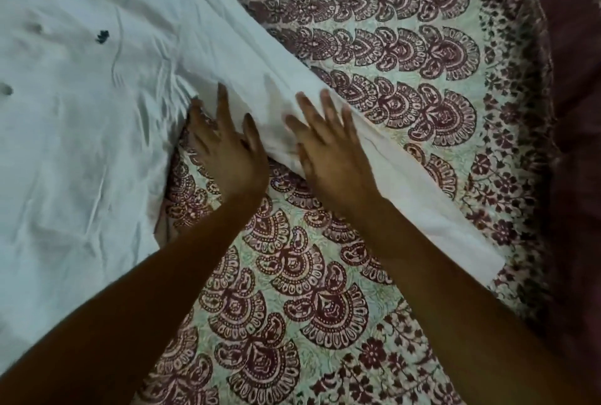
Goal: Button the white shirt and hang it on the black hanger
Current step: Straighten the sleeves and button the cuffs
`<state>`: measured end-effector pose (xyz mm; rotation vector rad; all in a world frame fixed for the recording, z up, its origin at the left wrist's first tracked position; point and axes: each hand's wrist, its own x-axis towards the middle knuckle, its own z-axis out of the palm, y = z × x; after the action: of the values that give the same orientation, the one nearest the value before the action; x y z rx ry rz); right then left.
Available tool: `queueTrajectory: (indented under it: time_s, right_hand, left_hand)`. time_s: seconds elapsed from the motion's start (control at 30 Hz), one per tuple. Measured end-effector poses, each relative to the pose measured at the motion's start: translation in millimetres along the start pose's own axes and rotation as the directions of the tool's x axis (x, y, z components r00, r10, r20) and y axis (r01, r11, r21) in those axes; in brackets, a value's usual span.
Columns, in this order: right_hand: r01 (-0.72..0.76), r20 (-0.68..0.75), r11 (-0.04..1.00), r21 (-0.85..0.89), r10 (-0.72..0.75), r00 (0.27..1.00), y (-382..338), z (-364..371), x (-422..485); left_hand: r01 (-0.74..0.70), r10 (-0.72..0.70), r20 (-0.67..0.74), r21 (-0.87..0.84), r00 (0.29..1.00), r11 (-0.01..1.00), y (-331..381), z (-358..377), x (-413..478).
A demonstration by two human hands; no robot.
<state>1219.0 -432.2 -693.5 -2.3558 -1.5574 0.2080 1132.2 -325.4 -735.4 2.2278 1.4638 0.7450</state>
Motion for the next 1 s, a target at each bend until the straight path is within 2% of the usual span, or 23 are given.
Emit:
queueTrajectory:
  time_s: [0.07,0.17,0.27,0.4,0.57,0.67,0.73,0.83,0.93,1.0]
  right_hand:
    - [0.083,0.097,0.995,-0.053,-0.077,0.992,-6,10,38]
    - [0.116,0.214,0.981,-0.153,-0.082,0.973,4,28,88]
    - [0.111,0.296,0.971,-0.210,-0.045,0.954,31,38,111]
    - [0.155,0.236,0.954,-0.257,-0.093,0.967,44,40,112]
    - [0.089,0.187,0.961,-0.263,-0.039,0.982,33,39,125]
    - [0.242,0.244,0.935,-0.259,-0.179,0.953,23,45,140]
    - [0.293,0.295,0.926,-0.236,-0.219,0.930,27,47,144]
    - [0.183,0.287,0.949,-0.259,-0.105,0.952,49,41,143]
    - [-0.104,0.221,0.957,-0.272,0.167,0.961,69,28,130]
    - [-0.207,0.147,0.940,-0.270,0.253,0.956,68,22,105]
  left_hand:
    - [-0.093,0.093,0.038,-0.022,0.995,0.995,-9,0,-9]
    - [-0.123,0.124,0.057,-0.019,0.991,0.992,-14,1,-16]
    - [-0.103,0.086,0.126,0.136,0.988,0.985,-14,5,-15]
    - [-0.152,0.072,0.264,0.298,0.962,0.943,-11,9,-16]
    - [-0.148,0.054,0.281,0.326,0.958,0.934,-10,10,-12]
    - [-0.119,0.034,0.260,0.319,0.965,0.940,-10,10,-12]
    - [-0.096,0.016,0.247,0.314,0.969,0.945,-11,9,-12]
    - [-0.085,0.001,0.259,0.313,0.966,0.946,-10,8,-11]
    - [-0.085,0.001,0.257,0.318,0.966,0.944,-10,8,-10]
    - [-0.089,0.005,0.256,0.314,0.967,0.945,-10,8,-10]
